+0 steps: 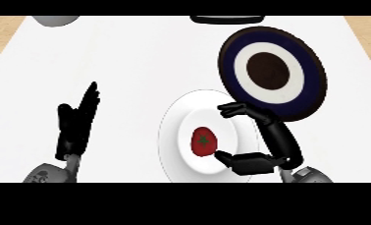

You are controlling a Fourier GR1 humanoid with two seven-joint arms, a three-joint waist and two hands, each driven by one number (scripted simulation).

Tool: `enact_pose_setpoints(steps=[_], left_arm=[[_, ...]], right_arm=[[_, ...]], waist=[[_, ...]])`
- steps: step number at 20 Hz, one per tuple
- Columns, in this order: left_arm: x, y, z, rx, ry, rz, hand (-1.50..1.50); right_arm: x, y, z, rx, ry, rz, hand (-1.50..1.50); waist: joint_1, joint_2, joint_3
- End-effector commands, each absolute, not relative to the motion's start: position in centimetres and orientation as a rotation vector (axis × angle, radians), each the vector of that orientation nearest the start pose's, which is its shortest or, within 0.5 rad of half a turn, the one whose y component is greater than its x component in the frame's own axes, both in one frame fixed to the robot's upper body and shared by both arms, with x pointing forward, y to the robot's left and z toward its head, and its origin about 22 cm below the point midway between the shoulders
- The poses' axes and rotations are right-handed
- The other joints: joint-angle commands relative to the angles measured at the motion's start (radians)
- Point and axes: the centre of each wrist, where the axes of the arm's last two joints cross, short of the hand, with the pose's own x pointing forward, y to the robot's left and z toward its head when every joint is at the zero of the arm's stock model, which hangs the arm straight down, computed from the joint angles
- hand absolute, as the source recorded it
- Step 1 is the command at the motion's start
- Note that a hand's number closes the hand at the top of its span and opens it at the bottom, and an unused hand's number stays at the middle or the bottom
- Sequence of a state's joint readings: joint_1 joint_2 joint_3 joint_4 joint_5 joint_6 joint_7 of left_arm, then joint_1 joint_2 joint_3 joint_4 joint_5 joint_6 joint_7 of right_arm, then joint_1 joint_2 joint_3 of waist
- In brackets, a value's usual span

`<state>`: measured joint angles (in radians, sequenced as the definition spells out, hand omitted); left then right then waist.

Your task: Pick the tomato from the plate and place it in the plate

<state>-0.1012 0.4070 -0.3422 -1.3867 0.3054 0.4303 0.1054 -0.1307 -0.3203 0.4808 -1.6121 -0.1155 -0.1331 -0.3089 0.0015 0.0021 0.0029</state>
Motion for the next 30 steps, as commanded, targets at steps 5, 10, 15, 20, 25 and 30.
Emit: enact_pose_setpoints(steps=[5, 10, 15, 20, 25, 30], left_arm=[[25.0, 25.0, -1.5, 0.246, -1.279, -0.036, 0.00], [25.8, 25.7, -1.0, 0.249, -1.283, -0.026, 0.00], [25.2, 25.4, -1.2, 0.252, -1.285, -0.045, 0.00], [25.7, 25.9, -0.3, 0.243, -1.268, -0.037, 0.00], [23.7, 25.0, -1.8, 0.262, -1.298, -0.025, 0.00], [24.7, 24.2, 0.0, 0.235, -1.277, -0.027, 0.00]], right_arm=[[25.1, -18.8, 1.7, -0.003, -1.862, 0.959, -1.50], [25.6, -18.3, 6.1, -0.190, -1.788, 1.182, -1.50], [26.7, -15.8, 9.5, -0.228, -1.576, 1.383, -1.50], [26.3, -13.1, 9.8, -0.189, -1.381, 1.537, -1.50], [28.6, -12.2, 9.3, -0.189, -1.294, 1.546, -1.50], [27.2, -12.8, 8.7, -0.197, -1.281, 1.542, -1.50]], waist=[[0.003, -0.004, -0.004], [-0.007, -0.007, -0.005], [0.004, -0.004, -0.005], [0.006, -0.004, -0.004], [0.010, -0.002, -0.003], [0.001, -0.003, -0.003]])
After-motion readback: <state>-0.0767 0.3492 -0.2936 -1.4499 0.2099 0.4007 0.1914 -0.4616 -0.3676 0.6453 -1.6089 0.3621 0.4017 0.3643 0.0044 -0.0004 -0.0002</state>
